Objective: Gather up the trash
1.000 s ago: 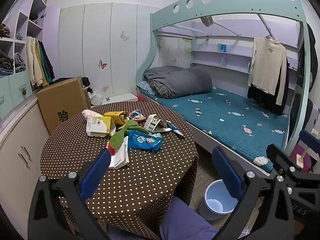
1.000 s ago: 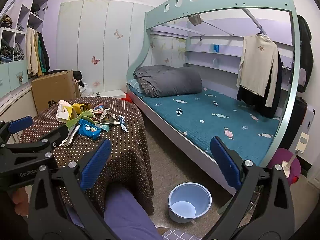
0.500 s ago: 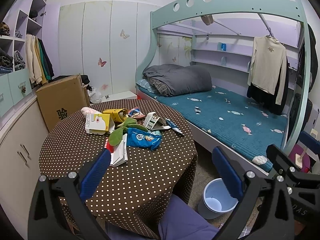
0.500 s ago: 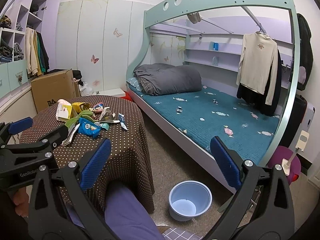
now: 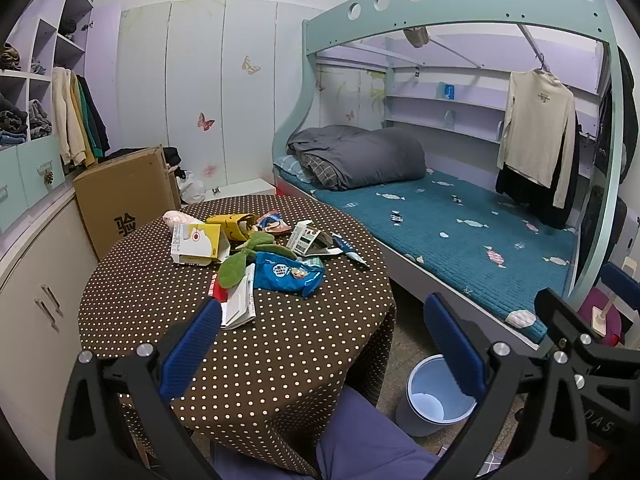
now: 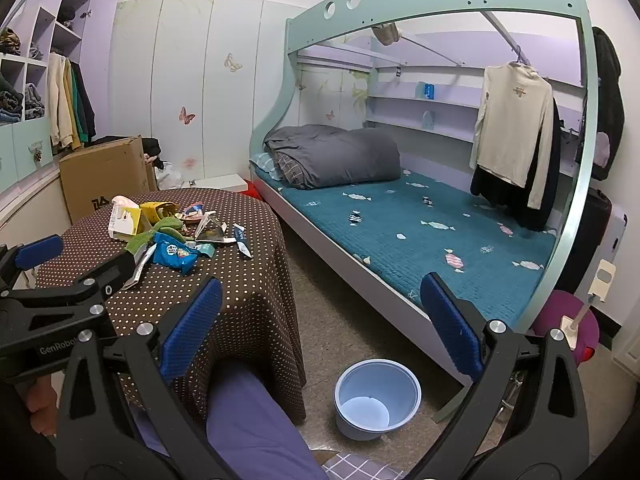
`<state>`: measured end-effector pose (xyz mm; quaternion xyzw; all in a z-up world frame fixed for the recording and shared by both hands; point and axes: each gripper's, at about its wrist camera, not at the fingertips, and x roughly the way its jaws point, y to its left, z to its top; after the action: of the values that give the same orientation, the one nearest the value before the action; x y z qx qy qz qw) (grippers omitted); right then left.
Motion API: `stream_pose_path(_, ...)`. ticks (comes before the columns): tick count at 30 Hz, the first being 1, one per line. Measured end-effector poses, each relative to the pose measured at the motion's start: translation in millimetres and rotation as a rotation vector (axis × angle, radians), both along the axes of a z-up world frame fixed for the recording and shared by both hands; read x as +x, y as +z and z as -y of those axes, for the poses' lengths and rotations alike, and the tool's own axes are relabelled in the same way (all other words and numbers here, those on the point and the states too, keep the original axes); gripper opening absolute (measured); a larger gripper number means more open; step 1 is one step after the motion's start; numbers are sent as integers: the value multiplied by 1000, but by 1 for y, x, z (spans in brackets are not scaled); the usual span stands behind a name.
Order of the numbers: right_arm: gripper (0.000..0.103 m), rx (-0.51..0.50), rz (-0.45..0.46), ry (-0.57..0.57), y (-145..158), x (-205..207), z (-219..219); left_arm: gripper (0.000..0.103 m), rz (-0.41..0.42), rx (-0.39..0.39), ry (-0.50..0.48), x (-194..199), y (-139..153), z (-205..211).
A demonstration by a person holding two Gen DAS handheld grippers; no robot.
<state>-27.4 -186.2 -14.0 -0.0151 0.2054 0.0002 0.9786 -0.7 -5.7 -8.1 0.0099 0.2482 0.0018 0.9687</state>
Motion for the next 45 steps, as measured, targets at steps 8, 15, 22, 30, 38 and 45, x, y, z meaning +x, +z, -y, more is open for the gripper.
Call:
stream_pose_path(8, 97, 1, 0, 1, 0, 0, 1, 99, -1, 1, 2, 0, 0, 0)
stream_pose_path(15, 97, 3, -2, 1, 0, 0, 0, 99, -1, 1, 2, 0, 0, 0)
stream_pose_path(22, 97, 3, -3, 1, -1, 0, 0, 99, -4, -1, 0, 0, 0, 0)
stream_pose_path(30, 97, -1, -6, 3, -1, 0, -1, 99, -9, -4, -1, 0, -2, -2)
stream_pose_path(38, 97, 2, -30, 17, -4, 6, -6, 98, -27, -9, 8, 4, -5, -7)
stream_pose_path(45, 97, 14, -72, 43, -8, 20, -13, 98, -71, -24, 23, 16, -14, -18)
